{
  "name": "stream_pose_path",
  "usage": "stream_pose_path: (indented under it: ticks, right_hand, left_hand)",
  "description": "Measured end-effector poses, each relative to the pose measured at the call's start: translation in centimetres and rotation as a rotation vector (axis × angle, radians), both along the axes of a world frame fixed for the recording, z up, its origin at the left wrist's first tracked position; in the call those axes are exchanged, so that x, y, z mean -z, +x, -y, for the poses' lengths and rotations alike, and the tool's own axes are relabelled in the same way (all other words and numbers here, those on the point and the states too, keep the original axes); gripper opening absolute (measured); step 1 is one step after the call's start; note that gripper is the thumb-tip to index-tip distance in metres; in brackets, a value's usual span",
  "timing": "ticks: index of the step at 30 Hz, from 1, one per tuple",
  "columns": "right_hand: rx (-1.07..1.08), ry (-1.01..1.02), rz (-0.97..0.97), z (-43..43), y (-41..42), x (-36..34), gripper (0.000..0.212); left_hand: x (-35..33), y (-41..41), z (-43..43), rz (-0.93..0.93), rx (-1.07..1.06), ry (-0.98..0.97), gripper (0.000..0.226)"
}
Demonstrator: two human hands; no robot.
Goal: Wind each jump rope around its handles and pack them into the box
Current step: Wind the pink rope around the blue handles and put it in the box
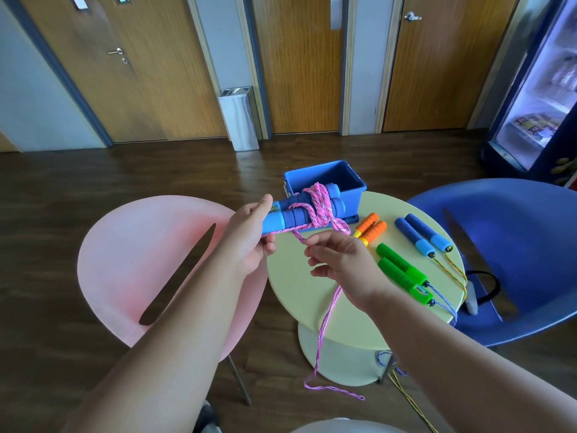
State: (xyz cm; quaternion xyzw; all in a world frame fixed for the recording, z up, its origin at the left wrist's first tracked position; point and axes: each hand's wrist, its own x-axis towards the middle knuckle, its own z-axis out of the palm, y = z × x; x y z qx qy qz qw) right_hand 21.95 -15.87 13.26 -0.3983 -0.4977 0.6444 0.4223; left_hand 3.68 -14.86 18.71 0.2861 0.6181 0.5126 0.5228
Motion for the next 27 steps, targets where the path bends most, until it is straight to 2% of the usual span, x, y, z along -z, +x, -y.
stream_pose_path:
  ticks: [7,13,18,27]
  right_hand:
    - [0.041,0.012,-0.005,-1.0,0.6,-0.4,0.018]
    - [0.091,-0.004,-0.072,-1.6,1.2,-0.2,0.011]
    - [0.096,0.081,0.008,-2.4,2.8,-0.3,0.015]
    - [0.088,0.167,0.015,-3.4,6.0,-1.2,0.009]
  left_hand:
    - [0.7,0.4,0.7,0.010,-0.052,0.125,0.020]
    - [-0.1,-0.1,1.2,0.124,0.066,0.175,0.025]
    - [-0.6,-0.7,1.7,0.178,0.081,0.149,0.010]
    - [-0.8,-0.3,2.3,0.108,0.061,0.150,0.016]
